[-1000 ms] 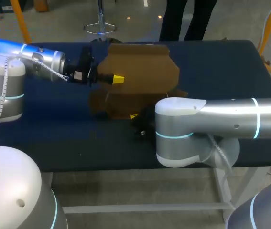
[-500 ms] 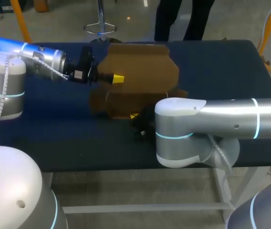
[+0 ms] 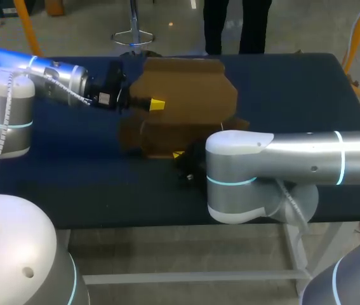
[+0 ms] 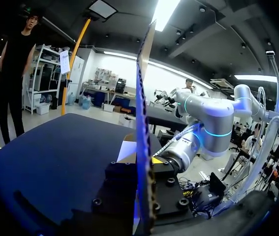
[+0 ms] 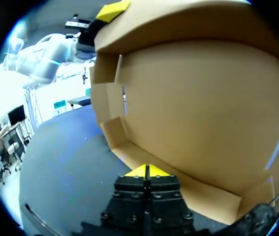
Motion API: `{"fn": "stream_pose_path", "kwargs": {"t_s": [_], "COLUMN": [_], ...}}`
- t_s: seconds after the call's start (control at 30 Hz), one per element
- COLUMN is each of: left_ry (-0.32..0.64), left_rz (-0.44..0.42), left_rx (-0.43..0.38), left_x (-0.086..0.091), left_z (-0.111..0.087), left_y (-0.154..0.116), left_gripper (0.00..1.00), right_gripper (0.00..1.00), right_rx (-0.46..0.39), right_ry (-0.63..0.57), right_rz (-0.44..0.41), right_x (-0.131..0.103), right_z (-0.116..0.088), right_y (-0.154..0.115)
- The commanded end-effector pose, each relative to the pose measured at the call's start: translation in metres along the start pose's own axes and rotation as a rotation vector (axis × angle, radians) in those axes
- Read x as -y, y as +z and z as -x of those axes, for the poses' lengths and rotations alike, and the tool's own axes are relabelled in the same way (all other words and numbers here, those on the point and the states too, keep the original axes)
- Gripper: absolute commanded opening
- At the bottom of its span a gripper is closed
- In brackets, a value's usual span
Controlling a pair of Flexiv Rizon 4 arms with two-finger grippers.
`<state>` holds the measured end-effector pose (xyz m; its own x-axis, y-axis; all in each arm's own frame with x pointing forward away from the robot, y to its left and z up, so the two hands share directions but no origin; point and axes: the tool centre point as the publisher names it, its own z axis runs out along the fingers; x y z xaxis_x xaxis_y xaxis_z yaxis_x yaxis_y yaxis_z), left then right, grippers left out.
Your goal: Assemble the packaging by folding the flat box into shape, placing the metal phone stand inside, and closing the box properly
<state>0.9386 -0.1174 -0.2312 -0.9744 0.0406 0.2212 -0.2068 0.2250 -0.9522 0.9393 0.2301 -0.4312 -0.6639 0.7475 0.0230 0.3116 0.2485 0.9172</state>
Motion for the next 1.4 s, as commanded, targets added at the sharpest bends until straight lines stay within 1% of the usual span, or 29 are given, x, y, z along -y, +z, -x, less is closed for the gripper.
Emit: {"fn": "stream_pose_path", "kwargs": {"t_s": [0.03, 0.37, 0.6, 0.8, 1.0, 1.1, 1.17, 1.2, 1.4], "left_ry": [-0.001, -0.001, -0.001, -0.001, -0.001, -0.001, -0.001, -0.001, -0.001], "left_rz": [0.001, 0.001, 0.001, 0.001, 0.001, 0.001, 0.001, 0.001, 0.001], "left_rx": [-0.006, -0.006, -0.006, -0.006, -0.006, -0.006, -0.006, -0.006, -0.006], "left_x": [-0.004, -0.004, -0.004, -0.004, -0.004, -0.004, -0.004, -0.004, -0.004], "left_z": [0.003, 0.003, 0.003, 0.003, 0.003, 0.003, 0.003, 0.003, 0.003], "left_y": [0.003, 0.003, 0.003, 0.003, 0.003, 0.003, 0.003, 0.003, 0.003], "left_gripper": [0.00, 0.00, 0.00, 0.00, 0.00, 0.00, 0.00, 0.00, 0.00], "right_gripper": [0.00, 0.00, 0.00, 0.00, 0.00, 0.00, 0.07, 0.08, 0.09], "right_rx": [0.002, -0.029, -0.060, -0.107, -0.152, -0.157, -0.155, -0.161, -0.169], "right_ry": [0.000, -0.025, -0.035, -0.046, -0.083, -0.109, -0.128, -0.131, -0.166], "right_rz": [0.004, 0.044, 0.040, 0.041, 0.037, 0.033, 0.033, 0.037, 0.031], "right_x": [0.005, -0.011, -0.015, -0.018, -0.023, -0.023, -0.021, -0.019, -0.012], "right_z": [-0.003, -0.014, -0.019, -0.022, -0.027, -0.030, -0.032, -0.032, -0.036], "right_y": [0.002, -0.033, -0.063, -0.088, -0.116, -0.130, -0.139, -0.143, -0.166]}}
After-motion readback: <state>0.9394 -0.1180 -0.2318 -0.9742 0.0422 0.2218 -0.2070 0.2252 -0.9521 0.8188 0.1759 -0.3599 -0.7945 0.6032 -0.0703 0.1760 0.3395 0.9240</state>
